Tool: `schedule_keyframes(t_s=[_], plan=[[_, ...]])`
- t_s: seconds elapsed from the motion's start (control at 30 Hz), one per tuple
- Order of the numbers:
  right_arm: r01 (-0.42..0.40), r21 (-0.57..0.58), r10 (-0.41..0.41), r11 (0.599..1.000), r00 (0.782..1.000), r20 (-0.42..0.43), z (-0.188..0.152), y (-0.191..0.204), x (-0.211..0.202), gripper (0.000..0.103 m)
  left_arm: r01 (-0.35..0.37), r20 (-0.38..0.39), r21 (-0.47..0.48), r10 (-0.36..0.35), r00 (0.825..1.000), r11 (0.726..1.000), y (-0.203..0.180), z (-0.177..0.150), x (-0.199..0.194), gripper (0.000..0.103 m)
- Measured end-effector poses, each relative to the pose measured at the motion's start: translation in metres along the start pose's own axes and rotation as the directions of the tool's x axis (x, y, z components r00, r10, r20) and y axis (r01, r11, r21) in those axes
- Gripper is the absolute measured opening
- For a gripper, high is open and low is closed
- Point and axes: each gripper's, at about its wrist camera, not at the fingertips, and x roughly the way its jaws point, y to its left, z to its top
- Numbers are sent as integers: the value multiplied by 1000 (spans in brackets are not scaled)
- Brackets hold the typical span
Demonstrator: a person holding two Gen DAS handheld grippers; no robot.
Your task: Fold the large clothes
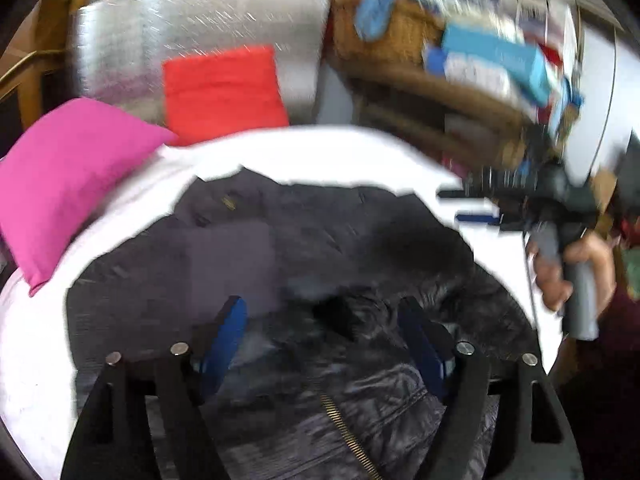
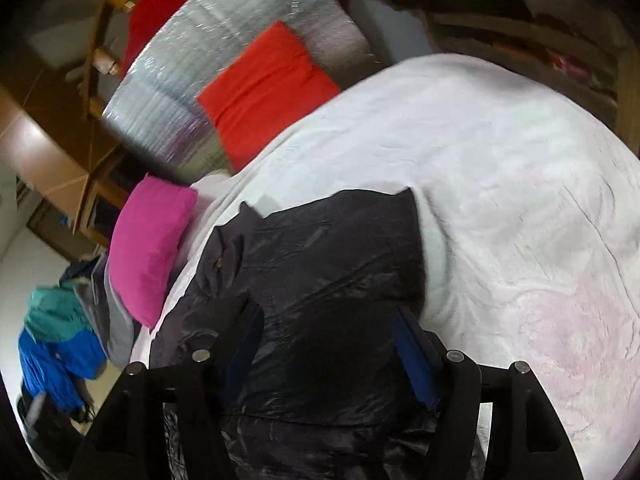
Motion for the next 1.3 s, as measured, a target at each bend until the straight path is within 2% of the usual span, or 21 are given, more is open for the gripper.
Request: schedule_keyframes(t_s=[0.03, 0.1, 0.17, 0.2, 0.23, 0.3, 0.37, 0.4, 0.47, 0.53, 0.6, 0.67, 0.7, 0.73, 0.77, 0.83, 0.93, 1.03, 1.13, 1.2, 1.3], plan=[[-9, -28, 9, 1000, 1000, -5, -2, 8, 2, 70, 2, 22, -27, -2, 1000, 1000, 10, -1, -11, 80], [-25, -99, 24, 995, 1000, -14, -8, 29, 6, 70, -38, 44, -109, 43, 998, 993, 45, -4, -36, 83], [-33, -187, 30, 982, 999, -20, -17, 54, 12, 70, -120, 9, -226, 125, 992, 967, 85, -9, -39, 84], [-32, -237, 28, 971, 999, -21, -22, 68, 15, 70, -150, -19, -281, 151, 988, 948, 102, -14, -38, 84], [-27, -298, 22, 954, 1000, -20, -29, 86, 20, 70, -180, -54, -357, 172, 984, 917, 122, -20, -36, 84], [-5, -397, -5, 918, 1000, -23, -43, 111, 30, 73, -200, -110, -478, 168, 980, 855, 151, -33, -30, 84], [43, -507, -62, 861, 998, -21, -60, 136, 44, 77, -231, -165, -540, 167, 972, 809, 170, -46, -24, 84], [66, -552, -90, 831, 996, -16, -68, 146, 51, 77, -260, -196, -544, 181, 964, 798, 174, -51, -20, 84], [119, -626, -146, 771, 989, 9, -82, 163, 65, 77, -298, -265, -525, 180, 947, 797, 176, -58, -5, 83], [180, -699, -195, 693, 979, 59, -96, 179, 76, 78, -325, -309, -486, 189, 932, 811, 171, -65, 9, 83], [301, -750, -269, 589, 948, 170, -109, 191, 88, 79, -362, -329, -419, 233, 915, 832, 160, -63, 16, 83], [354, -762, -290, 543, 930, 225, -113, 192, 95, 78, -384, -343, -378, 258, 903, 842, 153, -64, 20, 83], [360, -749, -294, 556, 928, 228, -111, 191, 97, 77, -386, -344, -374, 260, 902, 843, 152, -64, 18, 83], [336, -733, -287, 592, 937, 199, -106, 187, 98, 56, -384, -341, -374, 260, 903, 844, 153, -64, 16, 84], [272, -692, -273, 669, 955, 112, -96, 179, 102, 23, -381, -340, -376, 257, 905, 845, 154, -65, 16, 84], [238, -590, -256, 771, 965, 56, -79, 161, 101, 21, -377, -336, -378, 254, 907, 846, 154, -65, 15, 84], [214, -448, -238, 868, 971, 3, -52, 132, 92, 20, -375, -332, -376, 255, 908, 847, 152, -65, 18, 84], [147, -268, -175, 952, 981, -85, -31, 87, 84, 20, -388, -335, -357, 271, 902, 850, 149, -66, 19, 84], [98, -55, -106, 994, 980, -167, -18, 39, 77, 20, -408, -344, -340, 292, 893, 847, 146, -65, 21, 84], [97, 60, -84, 993, 979, -185, -12, 10, 69, 22, -421, -350, -331, 305, 886, 844, 144, -65, 23, 85], [33, 149, -1, 988, 978, -206, -3, -18, 54, 22, -437, -358, -320, 319, 877, 841, 143, -65, 24, 87]])
